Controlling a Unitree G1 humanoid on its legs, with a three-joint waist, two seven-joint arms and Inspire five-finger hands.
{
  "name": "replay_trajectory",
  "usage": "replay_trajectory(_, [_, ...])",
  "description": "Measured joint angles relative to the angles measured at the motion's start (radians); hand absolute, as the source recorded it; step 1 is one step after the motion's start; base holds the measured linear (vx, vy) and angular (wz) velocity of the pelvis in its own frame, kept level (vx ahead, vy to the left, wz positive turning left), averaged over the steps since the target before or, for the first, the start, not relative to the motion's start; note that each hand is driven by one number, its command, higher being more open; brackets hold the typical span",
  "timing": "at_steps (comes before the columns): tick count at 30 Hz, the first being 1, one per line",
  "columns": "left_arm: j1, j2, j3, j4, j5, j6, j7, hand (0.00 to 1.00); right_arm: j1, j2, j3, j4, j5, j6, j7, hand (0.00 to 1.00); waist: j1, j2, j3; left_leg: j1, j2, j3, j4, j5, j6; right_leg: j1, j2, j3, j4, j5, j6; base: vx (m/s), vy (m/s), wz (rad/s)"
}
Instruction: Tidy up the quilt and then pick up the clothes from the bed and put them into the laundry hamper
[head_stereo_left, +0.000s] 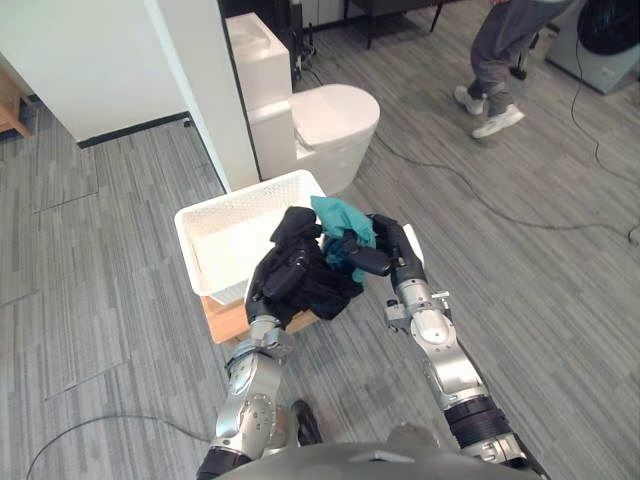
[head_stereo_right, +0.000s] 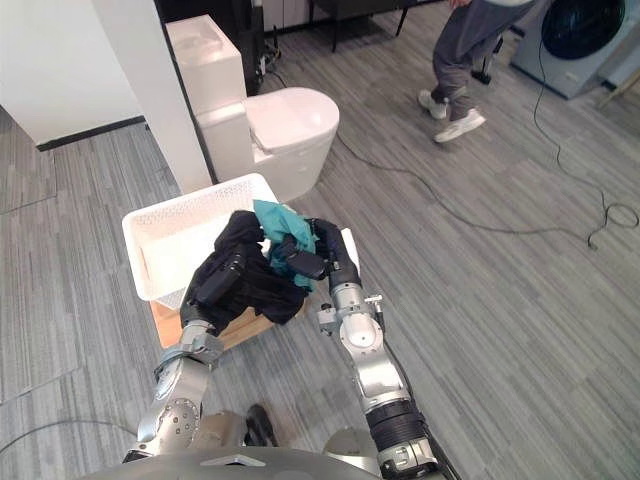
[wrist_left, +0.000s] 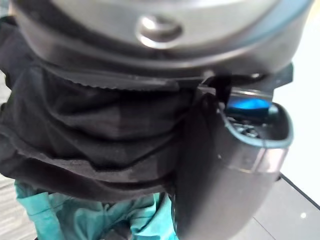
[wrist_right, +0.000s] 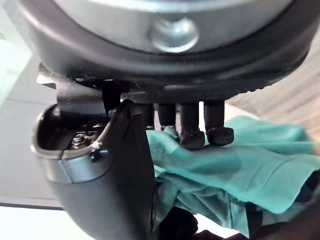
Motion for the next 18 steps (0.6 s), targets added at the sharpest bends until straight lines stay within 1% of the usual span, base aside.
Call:
replay_trajectory(1, [-0.016,0.008,-0.013,-0.001,0.000,0.000,0.000,0.00,0.000,0.001,-0.004,-0.005,0.000,0.000,-0.003,0.00,-0.011,-0.006,-0.004,0.005,-0.004,-0.021,-0.003,0.000,0.000,-0.038,0.008,0.042,0.064,-0.027,0.002,0.23,-0.063,1.19])
replay_trajectory(2, [-0.064,0.016,-0.041,-0.002,0.000,0.000,0.000,0.00,-0.006,-0.001,-0.008,-0.014,0.002,0.000,-0.011,0.00,-0.024,-0.014,-0.008,0.027,-0.015,-0.066,-0.015,0.002,-0.003,-0.095,0.036,0.098,0.091,-0.086,-0.010,0.20,-0.079,0.93])
replay_trajectory(3, [-0.085,0.016,-0.052,-0.003,0.000,0.000,0.000,0.00,-0.011,-0.001,-0.009,-0.016,0.003,0.000,-0.012,0.00,-0.030,-0.015,-0.009,0.032,-0.016,-0.085,-0.017,0.002,-0.004,-0.108,0.047,0.107,0.066,-0.109,-0.018,0.24,-0.126,1.13])
replay_trajectory(4, [-0.135,0.016,-0.075,-0.004,-0.006,-0.001,-0.001,0.00,-0.014,-0.002,-0.008,-0.038,0.005,0.000,-0.014,0.00,-0.041,-0.013,-0.011,0.033,-0.017,-0.131,-0.020,0.005,-0.009,-0.128,0.069,0.124,-0.040,-0.136,-0.040,0.18,-0.129,0.84])
replay_trajectory(5, [-0.160,0.016,-0.086,-0.004,-0.012,-0.001,-0.003,0.00,-0.016,-0.002,-0.008,-0.052,0.006,0.000,-0.014,0.00,-0.044,-0.013,-0.011,0.032,-0.017,-0.152,-0.025,0.008,-0.016,-0.135,0.082,0.135,-0.109,-0.142,-0.051,0.21,-0.191,1.11])
replay_trajectory(6, [-0.202,0.016,-0.098,-0.005,-0.029,-0.005,-0.009,0.00,-0.021,-0.002,-0.008,-0.080,0.010,0.000,-0.014,0.00,-0.058,-0.015,-0.013,0.025,-0.014,-0.194,-0.029,0.014,-0.031,-0.135,0.107,0.167,-0.282,-0.143,-0.054,0.19,-0.236,0.95])
replay_trajectory(7, [-0.219,0.017,-0.099,-0.008,-0.035,-0.011,-0.009,0.00,-0.023,-0.002,-0.009,-0.103,0.008,0.000,-0.016,0.00,-0.065,-0.022,-0.020,0.019,-0.014,-0.208,-0.025,0.013,-0.049,-0.118,0.116,0.194,-0.431,-0.103,-0.047,0.22,-0.300,0.92])
replay_trajectory(8, [-0.223,0.025,-0.099,-0.022,-0.036,-0.018,-0.009,0.00,-0.023,-0.002,-0.003,-0.124,0.008,0.000,-0.019,0.00,-0.062,-0.049,-0.039,0.010,-0.025,-0.207,-0.014,-0.002,-0.077,-0.108,0.110,0.206,-0.567,0.043,-0.053,0.25,-0.353,0.53])
replay_trajectory(9, [-0.221,0.033,-0.097,-0.033,-0.035,-0.026,-0.020,0.00,-0.041,-0.020,0.018,-0.134,0.008,0.001,-0.020,0.00,-0.041,-0.048,-0.064,0.005,0.000,-0.194,0.014,-0.035,-0.112,-0.074,0.115,0.208,-0.643,0.099,-0.009,0.22,-0.296,0.18])
replay_trajectory(10, [-0.221,0.031,-0.098,-0.035,-0.035,-0.025,-0.022,0.00,-0.046,-0.037,0.022,-0.136,0.008,0.001,-0.020,0.00,-0.033,-0.029,-0.076,-0.004,0.026,-0.177,0.026,-0.040,-0.120,-0.061,0.135,0.200,-0.683,0.118,-0.020,0.24,-0.267,-0.02])
replay_trajectory(11, [-0.221,0.032,-0.097,-0.046,-0.035,-0.025,-0.024,0.00,-0.057,-0.058,0.026,-0.146,0.008,0.004,-0.019,0.00,-0.030,-0.013,-0.087,-0.001,0.052,-0.154,0.025,-0.046,-0.130,-0.034,0.154,0.191,-0.730,0.129,-0.024,0.21,-0.190,-0.10])
replay_trajectory(12, [-0.221,0.030,-0.091,-0.055,-0.035,-0.025,-0.033,0.00,-0.074,-0.078,0.030,-0.152,0.008,0.004,-0.020,0.00,-0.027,-0.001,-0.094,0.020,0.072,-0.136,0.008,-0.046,-0.141,-0.008,0.176,0.184,-0.759,0.138,-0.032,0.23,-0.192,-0.12])
replay_trajectory(13, [-0.221,0.030,-0.085,-0.064,-0.035,-0.025,-0.041,0.00,-0.088,-0.080,0.030,-0.162,0.008,0.012,-0.022,0.00,-0.027,0.003,-0.096,0.056,0.084,-0.122,-0.018,-0.039,-0.153,0.017,0.192,0.188,-0.771,0.140,-0.036,0.17,-0.137,-0.14])
replay_trajectory(15, [-0.222,0.029,-0.080,-0.094,-0.036,-0.026,-0.058,0.00,-0.093,-0.080,0.035,-0.205,0.008,0.016,-0.028,0.00,-0.030,0.008,-0.104,0.095,0.091,-0.103,-0.040,-0.036,-0.158,0.046,0.205,0.195,-0.787,0.146,-0.044,0.12,-0.068,-0.20])
replay_trajectory(18, [-0.249,0.027,-0.078,-0.145,-0.037,-0.035,-0.063,0.00,-0.123,-0.081,0.038,-0.260,0.015,0.016,-0.037,0.00,-0.034,0.011,-0.129,0.101,0.076,-0.091,-0.048,-0.036,-0.158,0.053,0.193,0.196,-0.802,0.153,-0.045,0.06,0.022,-0.06])
